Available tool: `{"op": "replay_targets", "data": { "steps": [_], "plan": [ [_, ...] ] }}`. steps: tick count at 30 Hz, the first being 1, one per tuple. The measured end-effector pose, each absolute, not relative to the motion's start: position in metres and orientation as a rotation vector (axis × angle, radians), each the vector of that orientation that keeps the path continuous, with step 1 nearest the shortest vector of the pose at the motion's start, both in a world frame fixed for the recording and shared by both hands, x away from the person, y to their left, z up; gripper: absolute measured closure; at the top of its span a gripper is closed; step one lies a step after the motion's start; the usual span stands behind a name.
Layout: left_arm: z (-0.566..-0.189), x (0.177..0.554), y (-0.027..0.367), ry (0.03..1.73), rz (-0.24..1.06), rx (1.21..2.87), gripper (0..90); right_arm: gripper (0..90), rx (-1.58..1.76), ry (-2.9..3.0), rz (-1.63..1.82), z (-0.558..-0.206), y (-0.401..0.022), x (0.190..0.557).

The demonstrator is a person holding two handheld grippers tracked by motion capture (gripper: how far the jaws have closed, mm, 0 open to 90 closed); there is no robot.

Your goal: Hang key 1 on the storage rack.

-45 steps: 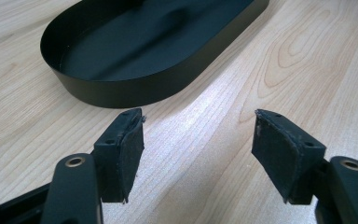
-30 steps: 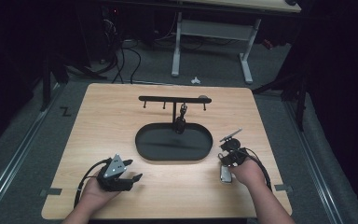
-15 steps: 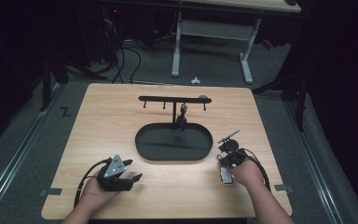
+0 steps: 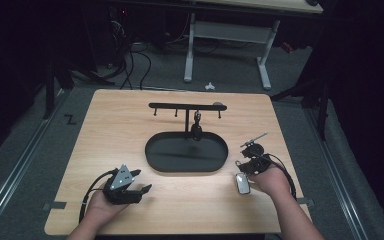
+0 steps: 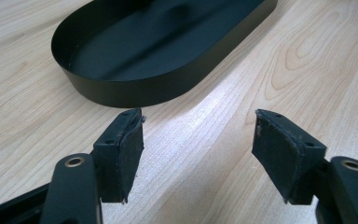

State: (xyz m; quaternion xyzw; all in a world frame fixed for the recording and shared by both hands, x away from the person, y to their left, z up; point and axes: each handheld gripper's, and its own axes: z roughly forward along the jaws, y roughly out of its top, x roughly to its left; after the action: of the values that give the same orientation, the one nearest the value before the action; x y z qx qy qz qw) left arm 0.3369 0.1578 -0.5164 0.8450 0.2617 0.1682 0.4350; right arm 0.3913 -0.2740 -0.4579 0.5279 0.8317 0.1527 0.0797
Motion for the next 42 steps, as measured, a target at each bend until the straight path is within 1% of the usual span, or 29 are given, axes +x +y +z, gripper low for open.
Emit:
{"op": "replay_targets", "data": {
  "steps": [21,42],
  "plan": [
    [-0.515,0.339,0.162,0.699,0.432,2.072,32.4,84.3,1.553,2.431,0.505,-0.408,-0.279,0.392],
    [-0.515,0.339,0.162,0.695,0.439,2.064,31.8,84.2,1.499,2.418,0.532,-0.382,-0.268,0.399]
  ]
}}
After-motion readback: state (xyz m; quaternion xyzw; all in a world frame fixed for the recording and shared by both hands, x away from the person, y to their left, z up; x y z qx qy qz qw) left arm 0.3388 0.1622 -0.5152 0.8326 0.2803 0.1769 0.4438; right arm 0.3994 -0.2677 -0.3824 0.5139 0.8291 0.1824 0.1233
